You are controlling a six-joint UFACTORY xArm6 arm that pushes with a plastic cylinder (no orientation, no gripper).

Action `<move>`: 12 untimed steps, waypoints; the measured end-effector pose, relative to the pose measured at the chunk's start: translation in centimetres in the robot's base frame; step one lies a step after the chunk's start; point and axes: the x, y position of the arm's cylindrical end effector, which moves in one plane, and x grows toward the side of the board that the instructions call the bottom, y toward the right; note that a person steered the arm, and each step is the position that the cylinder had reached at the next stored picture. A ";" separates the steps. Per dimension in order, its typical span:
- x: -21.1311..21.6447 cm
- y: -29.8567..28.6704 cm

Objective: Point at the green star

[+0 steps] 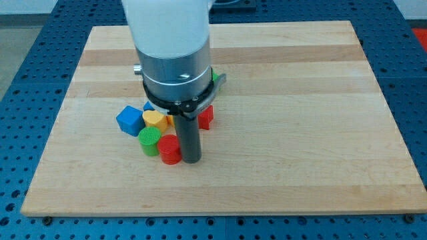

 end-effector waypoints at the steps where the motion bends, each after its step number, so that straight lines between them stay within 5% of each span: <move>1: 0.0 -0.9; 4: -1.0 1.1; 7: -5.3 12.3; 10: -29.9 8.9; 12: -28.8 3.1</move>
